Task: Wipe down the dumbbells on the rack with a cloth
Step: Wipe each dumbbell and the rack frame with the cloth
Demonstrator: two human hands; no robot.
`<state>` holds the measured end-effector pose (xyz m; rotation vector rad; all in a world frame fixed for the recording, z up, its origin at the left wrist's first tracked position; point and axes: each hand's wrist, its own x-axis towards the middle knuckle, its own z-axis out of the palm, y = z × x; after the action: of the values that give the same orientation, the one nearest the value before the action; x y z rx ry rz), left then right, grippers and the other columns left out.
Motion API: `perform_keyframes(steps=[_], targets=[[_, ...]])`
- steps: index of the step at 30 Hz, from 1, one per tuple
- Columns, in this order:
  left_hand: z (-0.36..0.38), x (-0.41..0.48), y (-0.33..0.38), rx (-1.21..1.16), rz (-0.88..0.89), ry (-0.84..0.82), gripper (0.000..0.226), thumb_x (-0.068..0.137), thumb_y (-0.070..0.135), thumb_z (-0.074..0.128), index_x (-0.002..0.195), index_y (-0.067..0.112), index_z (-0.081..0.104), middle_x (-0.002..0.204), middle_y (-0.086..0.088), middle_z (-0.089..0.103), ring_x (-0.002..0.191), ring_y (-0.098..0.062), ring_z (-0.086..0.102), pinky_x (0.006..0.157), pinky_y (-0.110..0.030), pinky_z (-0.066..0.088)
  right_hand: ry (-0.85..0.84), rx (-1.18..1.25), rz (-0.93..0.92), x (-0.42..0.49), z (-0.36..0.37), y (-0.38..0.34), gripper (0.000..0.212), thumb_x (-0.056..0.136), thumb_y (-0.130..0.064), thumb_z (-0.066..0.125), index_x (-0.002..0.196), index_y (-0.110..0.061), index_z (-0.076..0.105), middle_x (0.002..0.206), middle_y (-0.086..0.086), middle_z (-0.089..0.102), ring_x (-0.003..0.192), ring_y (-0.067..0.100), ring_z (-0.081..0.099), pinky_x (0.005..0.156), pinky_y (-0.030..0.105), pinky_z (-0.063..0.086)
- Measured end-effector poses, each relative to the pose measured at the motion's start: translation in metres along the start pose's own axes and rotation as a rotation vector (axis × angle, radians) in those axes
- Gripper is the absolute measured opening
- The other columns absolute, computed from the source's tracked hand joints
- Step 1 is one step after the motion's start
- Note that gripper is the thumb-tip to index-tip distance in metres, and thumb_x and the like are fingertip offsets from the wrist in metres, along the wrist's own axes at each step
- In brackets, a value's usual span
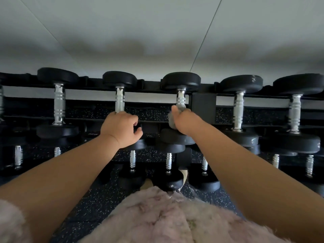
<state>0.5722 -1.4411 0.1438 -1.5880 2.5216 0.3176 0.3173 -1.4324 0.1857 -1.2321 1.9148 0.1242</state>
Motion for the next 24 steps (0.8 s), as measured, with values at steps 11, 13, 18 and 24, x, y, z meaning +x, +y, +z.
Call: perform_keyframes(steps=[11,13,18,24], targets=[[-0.002,0.000,0.004,0.015,0.009,0.010,0.028,0.091,0.054,0.053,0.082,0.029,0.061,0.068,0.012,0.058,0.068,-0.016,0.054,0.070,-0.033,0.040,0.197,-0.016,-0.111,-0.045,-0.017,0.047,0.022,0.106,-0.029,0.049,0.106,-0.015,0.066,0.089,0.002,0.061,0.080,0.021,0.055,0.071,0.030,0.039],[-0.003,-0.001,0.006,0.020,0.013,0.008,0.028,0.092,0.055,0.053,0.083,0.029,0.060,0.068,0.012,0.055,0.069,-0.016,0.052,0.070,-0.034,0.040,0.191,0.048,-0.118,-0.064,-0.017,0.047,0.029,0.109,-0.035,0.044,0.095,-0.014,0.060,0.081,0.002,0.060,0.071,0.020,0.054,0.061,0.029,0.038],[-0.006,-0.002,0.007,0.033,0.017,-0.014,0.027,0.093,0.056,0.051,0.087,0.031,0.058,0.067,0.012,0.054,0.070,-0.016,0.052,0.070,-0.034,0.042,0.266,-0.303,-0.312,-0.083,0.026,0.031,0.049,0.107,-0.053,0.027,0.113,-0.030,0.070,0.140,-0.003,0.054,0.134,0.027,0.039,0.108,0.047,0.036],[-0.003,-0.003,0.005,-0.043,0.017,0.029,0.027,0.089,0.051,0.058,0.076,0.028,0.058,0.063,0.011,0.053,0.070,-0.018,0.055,0.068,-0.033,0.040,0.386,-0.498,-0.373,-0.065,0.072,0.019,0.038,0.100,-0.053,0.046,0.130,-0.042,0.066,0.150,-0.002,0.052,0.148,0.033,0.029,0.120,0.054,0.024]])
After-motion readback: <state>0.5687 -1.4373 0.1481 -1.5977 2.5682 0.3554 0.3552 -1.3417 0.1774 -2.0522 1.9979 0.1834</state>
